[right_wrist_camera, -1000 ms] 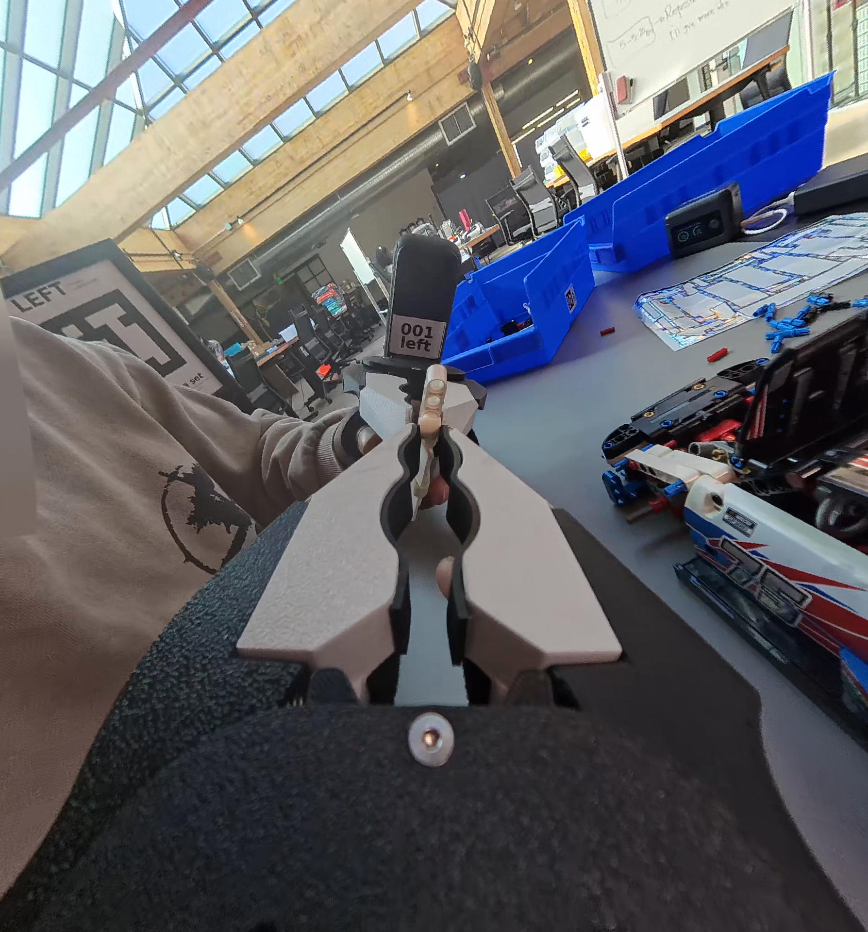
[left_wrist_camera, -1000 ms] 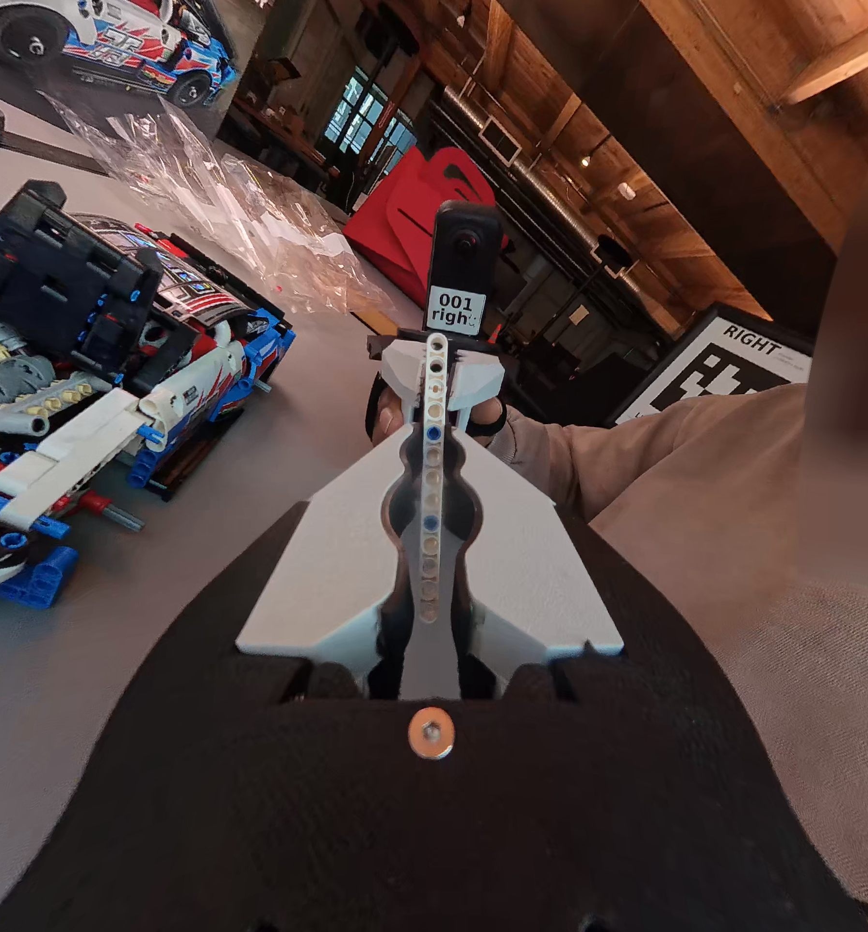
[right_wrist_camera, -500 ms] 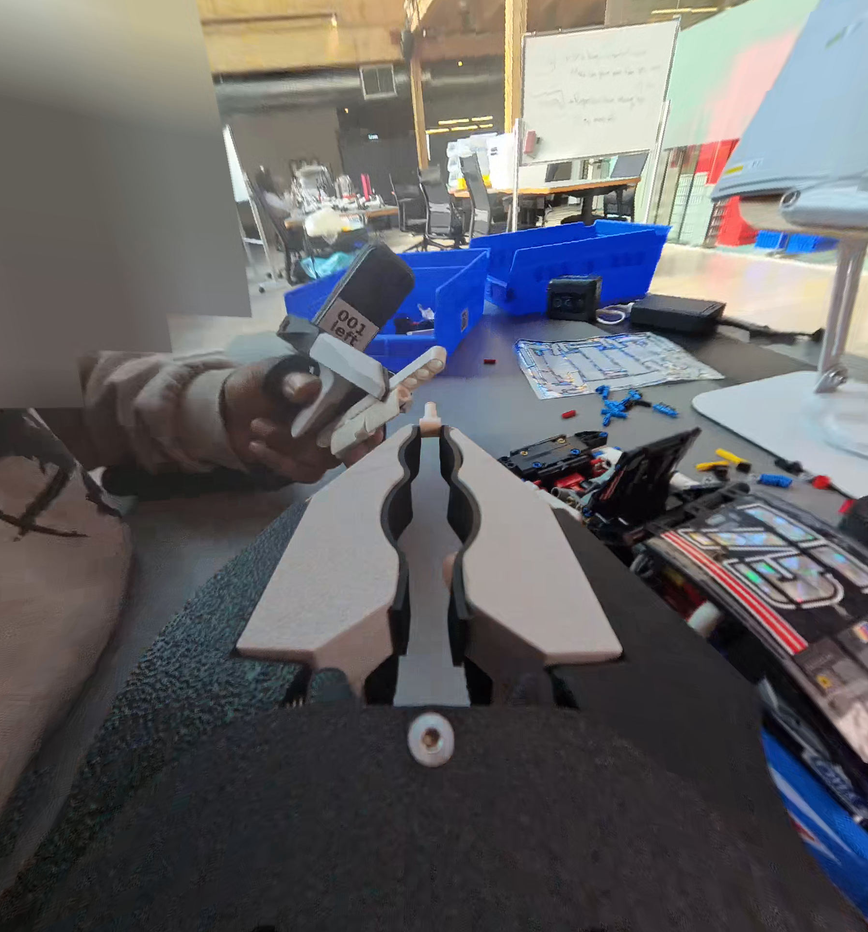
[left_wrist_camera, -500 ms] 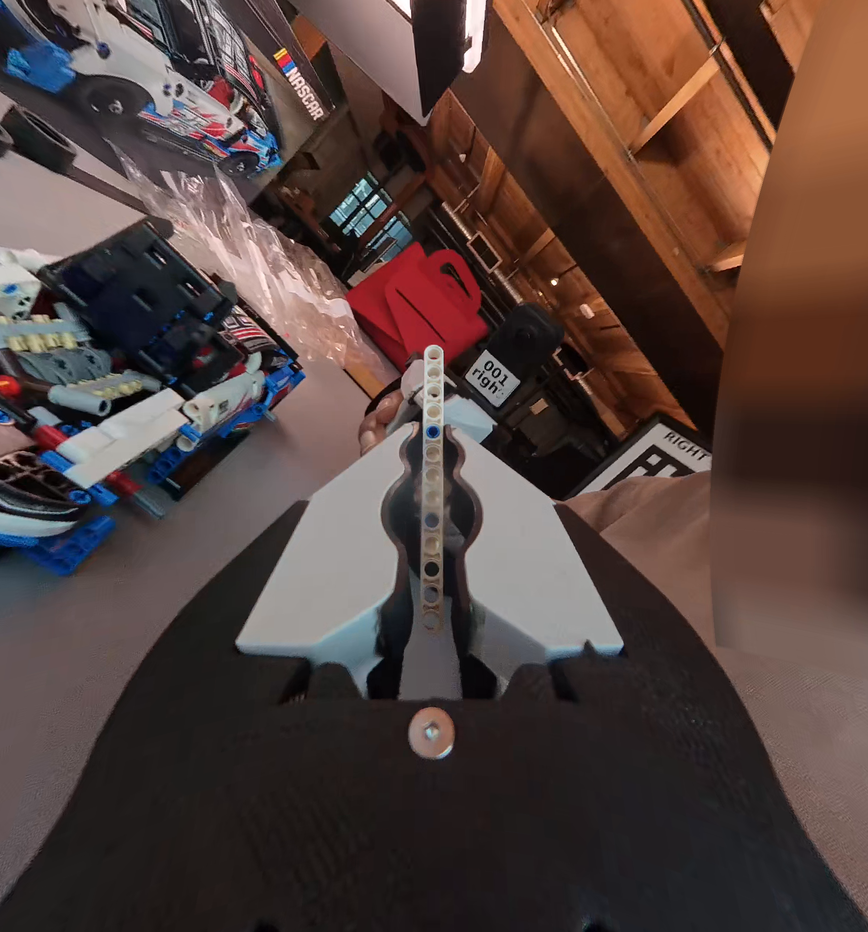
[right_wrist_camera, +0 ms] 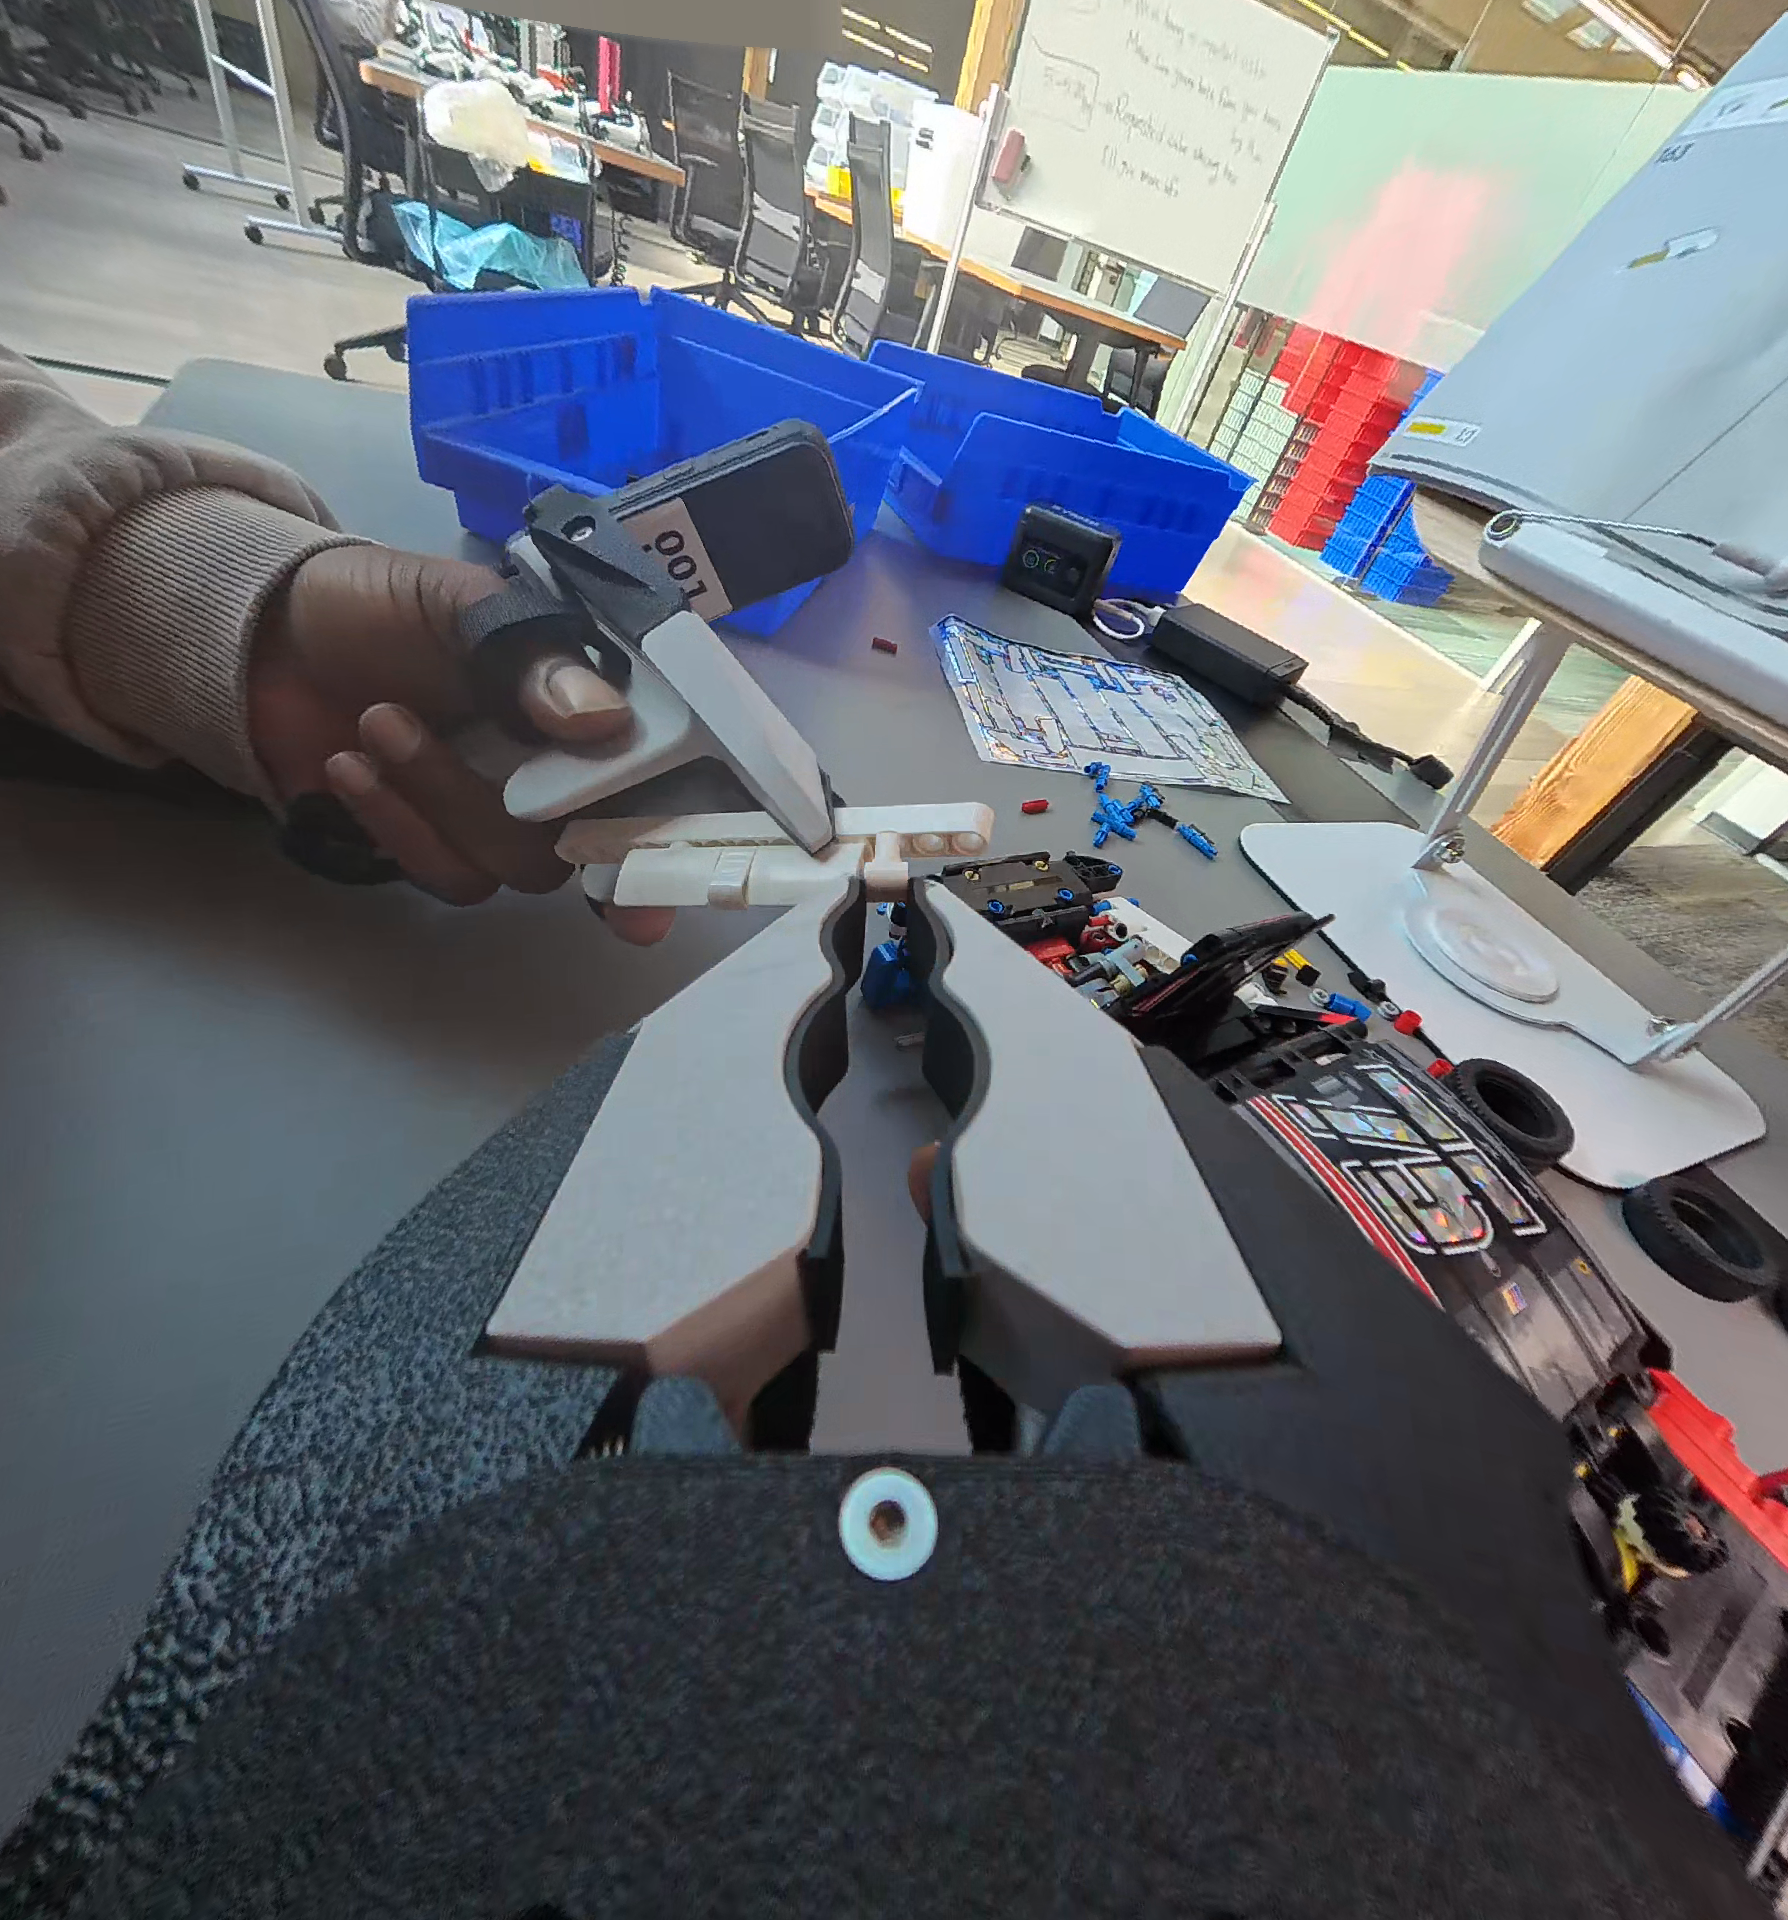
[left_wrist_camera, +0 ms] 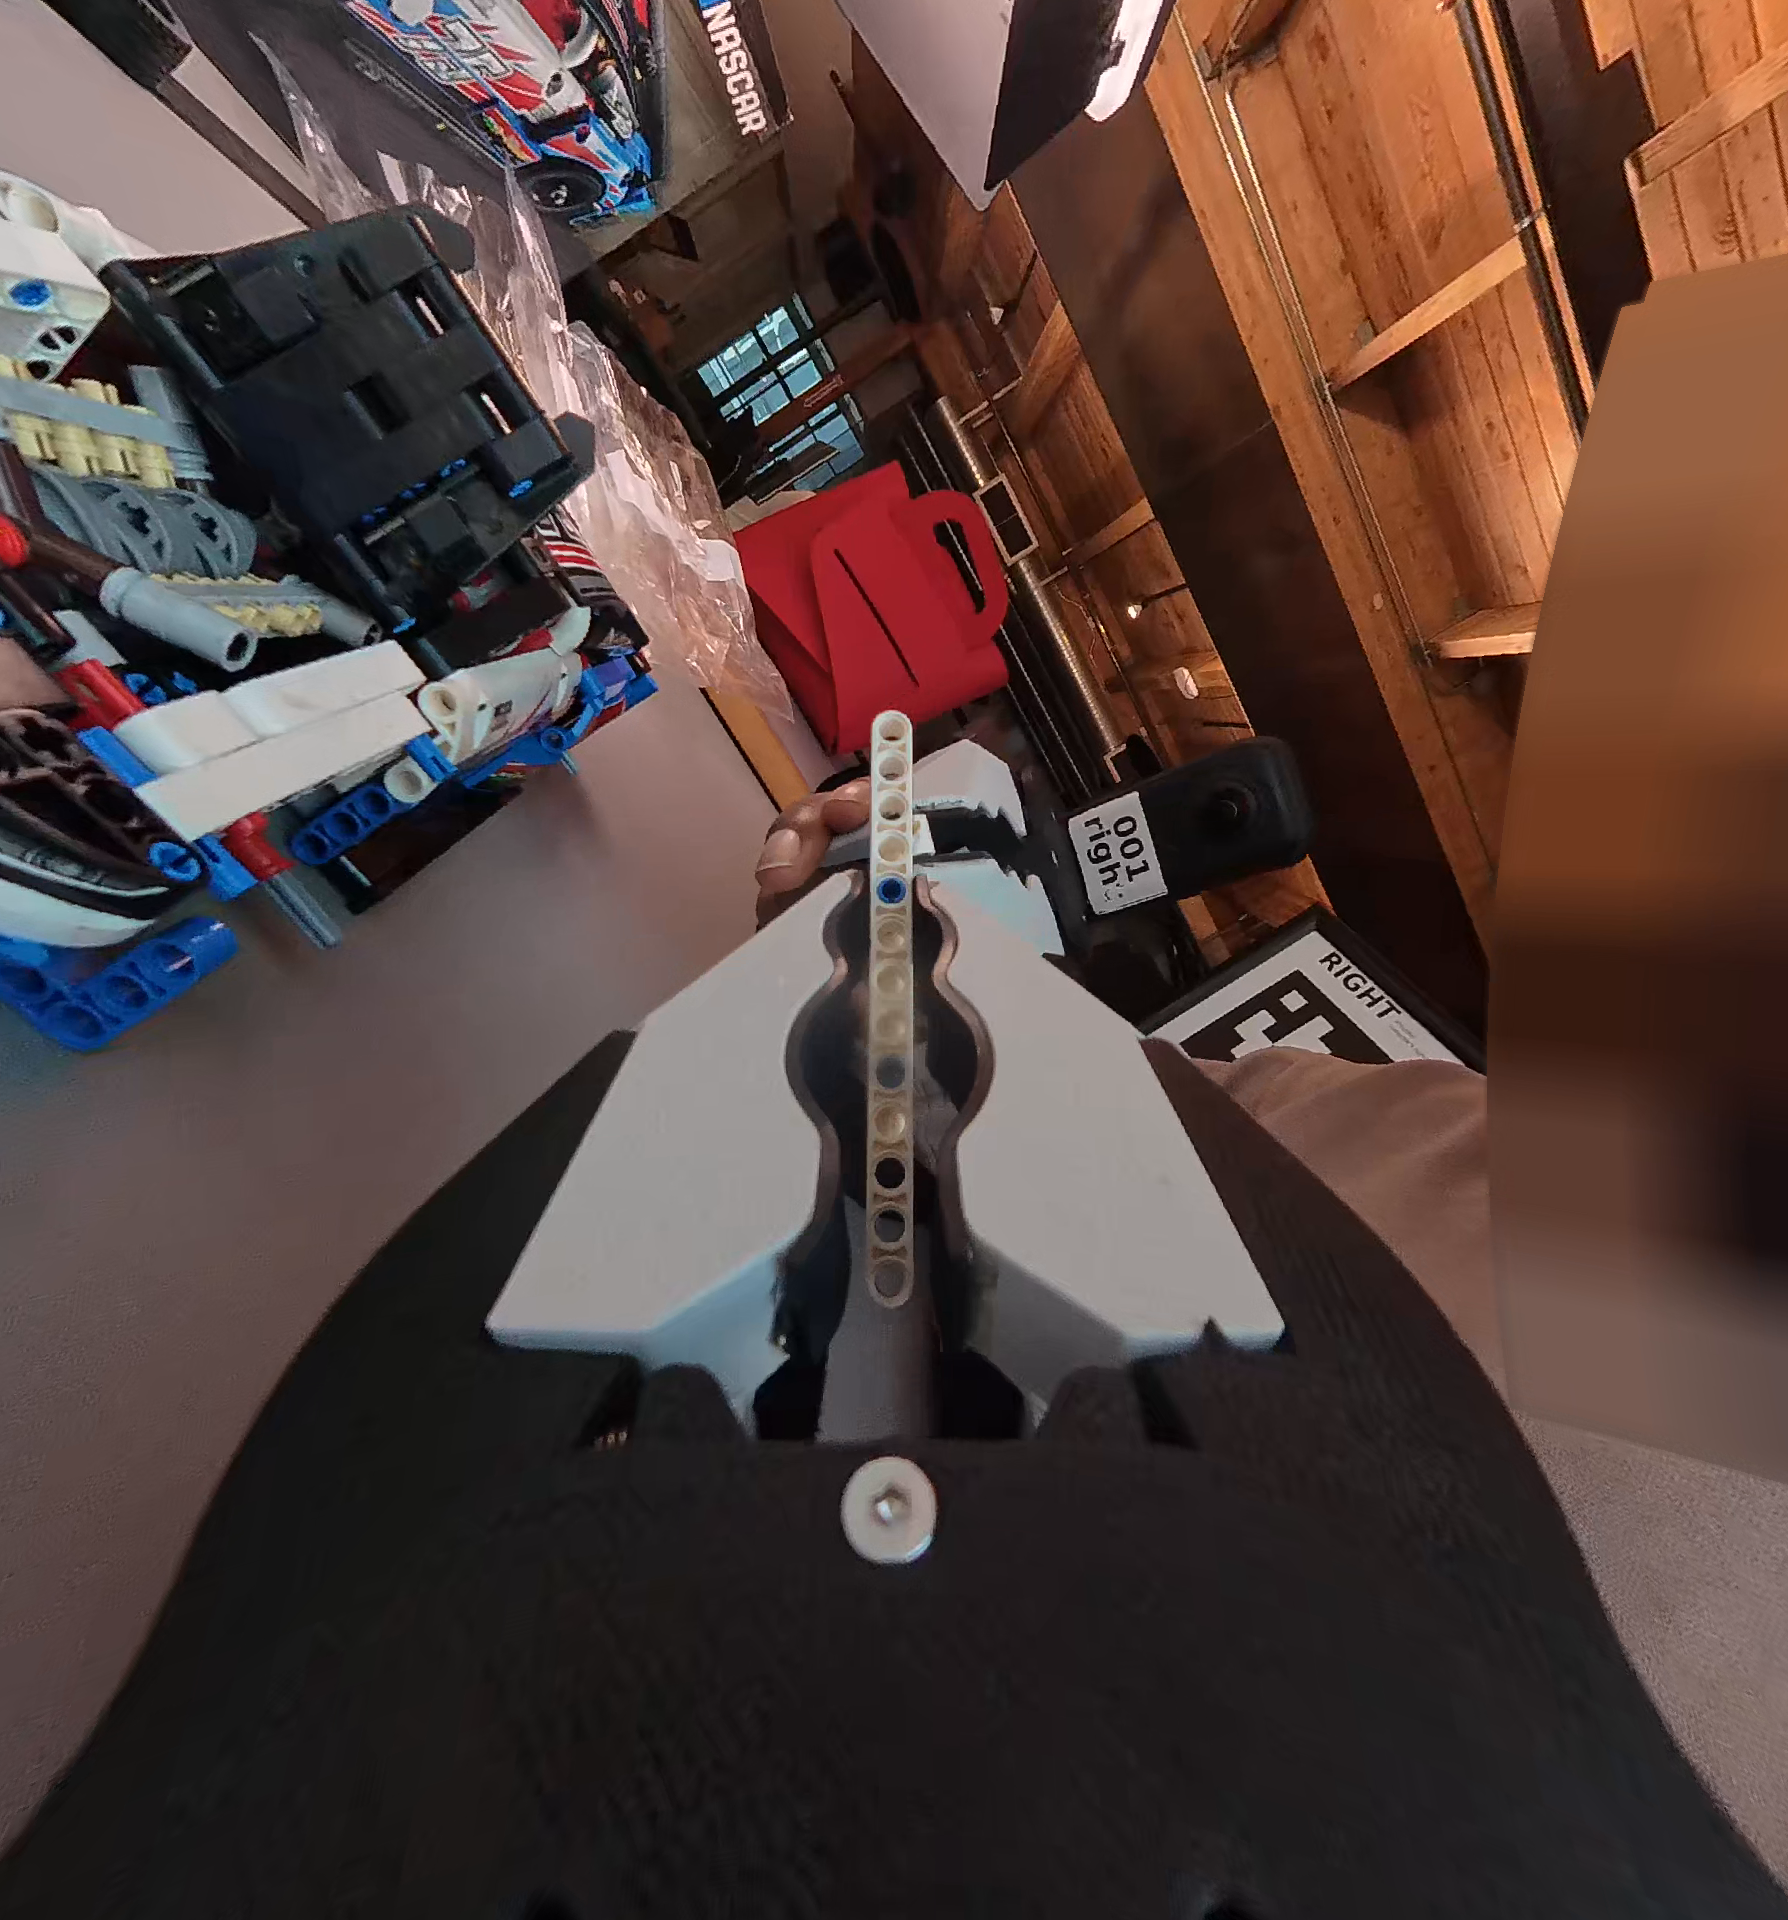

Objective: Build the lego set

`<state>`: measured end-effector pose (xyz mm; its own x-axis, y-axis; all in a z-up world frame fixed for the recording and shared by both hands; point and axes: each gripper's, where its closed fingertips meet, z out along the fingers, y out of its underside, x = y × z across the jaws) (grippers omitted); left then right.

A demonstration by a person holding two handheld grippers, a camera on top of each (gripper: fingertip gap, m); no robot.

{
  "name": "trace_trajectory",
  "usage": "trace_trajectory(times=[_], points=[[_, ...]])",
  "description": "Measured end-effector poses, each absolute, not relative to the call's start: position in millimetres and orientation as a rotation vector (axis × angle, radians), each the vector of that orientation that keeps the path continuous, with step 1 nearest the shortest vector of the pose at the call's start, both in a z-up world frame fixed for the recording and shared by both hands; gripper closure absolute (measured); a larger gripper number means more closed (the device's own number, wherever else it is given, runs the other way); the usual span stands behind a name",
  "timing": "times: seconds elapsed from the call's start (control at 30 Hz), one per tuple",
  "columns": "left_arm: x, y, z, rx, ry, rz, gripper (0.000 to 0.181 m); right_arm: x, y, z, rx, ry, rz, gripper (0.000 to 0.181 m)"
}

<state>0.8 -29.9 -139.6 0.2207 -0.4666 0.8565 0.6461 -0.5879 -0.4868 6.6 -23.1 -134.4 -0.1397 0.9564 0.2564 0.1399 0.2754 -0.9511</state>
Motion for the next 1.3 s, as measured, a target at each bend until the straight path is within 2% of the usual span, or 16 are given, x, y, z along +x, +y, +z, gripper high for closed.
trace_trajectory(times=[0.03,0.4,0.6,1.1,1.3], points=[[1.9,-30.0,-140.6,-1.591,-0.169,-1.534,0.176,6.6,-23.1,-134.7,-1.052,-1.530,1.002,0.176],[3.1,-30.3,-148.0,-1.638,-0.131,-1.491,0.176,7.3,-23.5,-142.7,-1.097,-1.575,0.998,0.175],[7.0,-31.2,-173.7,-1.834,-0.039,-1.351,0.176,16.2,-28.8,-165.3,-1.151,-1.741,1.045,0.175],[10.7,-33.6,-162.5,-1.725,-0.099,-1.523,0.176,12.9,-28.5,-160.3,-1.186,-1.650,1.146,0.175],[13.9,-36.1,-158.6,-1.706,-0.084,-1.558,0.175,14.4,-34.7,-158.5,-1.047,-1.686,1.065,0.175]])
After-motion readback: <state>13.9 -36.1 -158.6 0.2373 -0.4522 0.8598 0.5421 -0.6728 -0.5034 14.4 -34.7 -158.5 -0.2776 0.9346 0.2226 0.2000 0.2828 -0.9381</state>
